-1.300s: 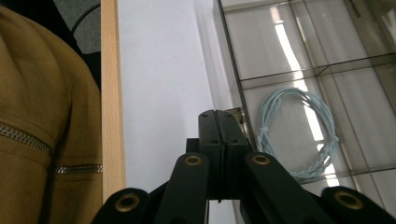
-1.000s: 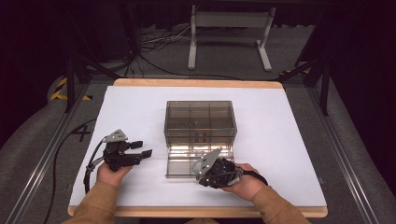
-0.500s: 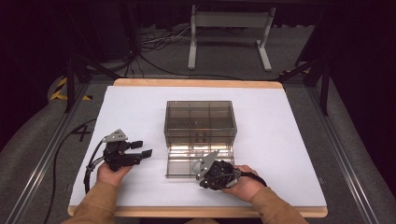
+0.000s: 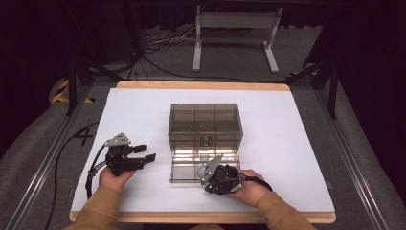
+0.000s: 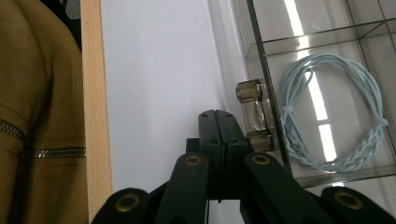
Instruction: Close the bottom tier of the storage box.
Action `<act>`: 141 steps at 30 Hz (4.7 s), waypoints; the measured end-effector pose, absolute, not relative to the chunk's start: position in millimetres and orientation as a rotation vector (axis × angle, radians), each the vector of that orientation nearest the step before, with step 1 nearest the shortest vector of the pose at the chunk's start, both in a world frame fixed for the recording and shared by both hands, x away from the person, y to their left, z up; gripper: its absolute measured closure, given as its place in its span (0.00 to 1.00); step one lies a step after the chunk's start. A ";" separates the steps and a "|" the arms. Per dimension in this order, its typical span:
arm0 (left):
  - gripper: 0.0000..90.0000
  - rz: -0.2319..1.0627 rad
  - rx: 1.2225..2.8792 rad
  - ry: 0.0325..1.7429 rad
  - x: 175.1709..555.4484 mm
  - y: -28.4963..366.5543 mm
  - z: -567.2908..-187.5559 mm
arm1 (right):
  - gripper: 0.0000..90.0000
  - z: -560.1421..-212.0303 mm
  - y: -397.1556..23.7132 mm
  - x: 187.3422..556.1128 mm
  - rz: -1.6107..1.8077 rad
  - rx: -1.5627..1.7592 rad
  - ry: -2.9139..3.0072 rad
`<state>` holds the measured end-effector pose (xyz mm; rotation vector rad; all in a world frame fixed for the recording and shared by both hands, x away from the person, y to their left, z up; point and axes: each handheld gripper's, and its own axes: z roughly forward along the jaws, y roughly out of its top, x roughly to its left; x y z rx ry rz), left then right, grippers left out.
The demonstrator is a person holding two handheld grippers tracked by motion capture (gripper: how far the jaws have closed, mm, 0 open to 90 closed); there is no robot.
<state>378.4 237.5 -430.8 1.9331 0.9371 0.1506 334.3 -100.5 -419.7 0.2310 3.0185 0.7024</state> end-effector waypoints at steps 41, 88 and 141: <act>0.42 0.149 1.933 0.937 378.2 238.2 -430.4 | 1.00 -418.6 -95.6 349.9 0.700 0.278 2.981; 0.42 0.191 1.948 0.954 366.8 244.6 -429.9 | 1.00 -421.7 -98.8 395.4 0.779 0.405 2.834; 0.41 0.227 1.956 0.996 349.0 258.1 -429.9 | 1.00 -429.4 -103.2 413.6 0.841 0.521 2.725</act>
